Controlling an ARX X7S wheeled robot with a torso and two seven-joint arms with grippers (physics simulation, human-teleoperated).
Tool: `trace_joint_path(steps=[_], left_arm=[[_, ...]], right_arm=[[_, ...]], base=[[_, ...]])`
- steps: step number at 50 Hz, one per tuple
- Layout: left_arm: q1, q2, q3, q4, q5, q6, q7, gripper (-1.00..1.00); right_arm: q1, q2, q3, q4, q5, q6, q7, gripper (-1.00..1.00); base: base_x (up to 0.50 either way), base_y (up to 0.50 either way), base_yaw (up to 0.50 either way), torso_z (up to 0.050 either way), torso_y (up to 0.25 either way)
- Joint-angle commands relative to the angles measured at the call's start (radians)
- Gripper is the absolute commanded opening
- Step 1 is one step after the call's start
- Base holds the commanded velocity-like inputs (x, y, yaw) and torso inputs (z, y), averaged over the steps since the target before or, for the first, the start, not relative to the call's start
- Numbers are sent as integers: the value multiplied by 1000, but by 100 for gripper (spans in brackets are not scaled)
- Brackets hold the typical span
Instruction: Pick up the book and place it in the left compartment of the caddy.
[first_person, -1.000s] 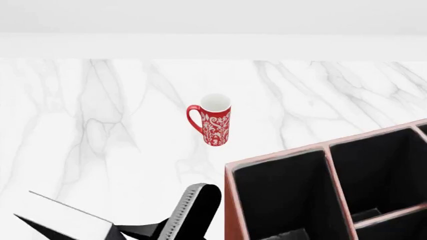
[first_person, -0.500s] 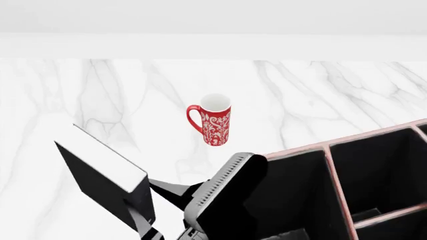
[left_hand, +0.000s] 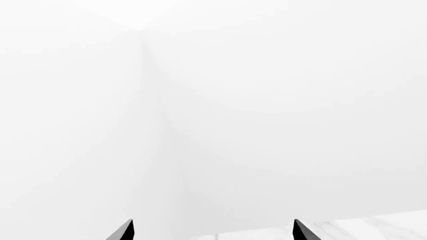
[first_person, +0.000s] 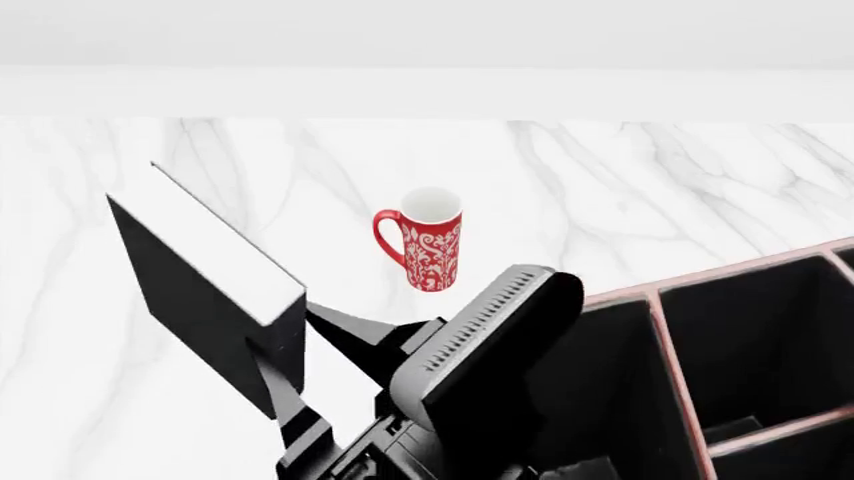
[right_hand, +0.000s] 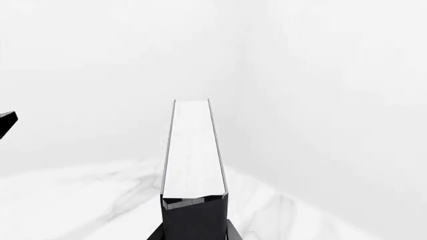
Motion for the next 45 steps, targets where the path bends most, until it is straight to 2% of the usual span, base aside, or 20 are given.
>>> trace_joint_path(steps=[1, 26, 45], left_arm=[[1, 0, 0, 0, 1, 2, -1, 100], [10, 0, -4, 0, -7, 14, -5, 100], [16, 0, -12, 0, -20, 25, -10, 100]], right_arm=[[21, 13, 57, -56, 6, -1, 33, -100], [53, 124, 150, -275, 75, 24, 186, -100], [-16, 330, 274, -528, 142, -32, 379, -100]], base=[[0, 0, 0, 0, 0], [0, 0, 0, 1, 1], [0, 0, 0, 0, 1]])
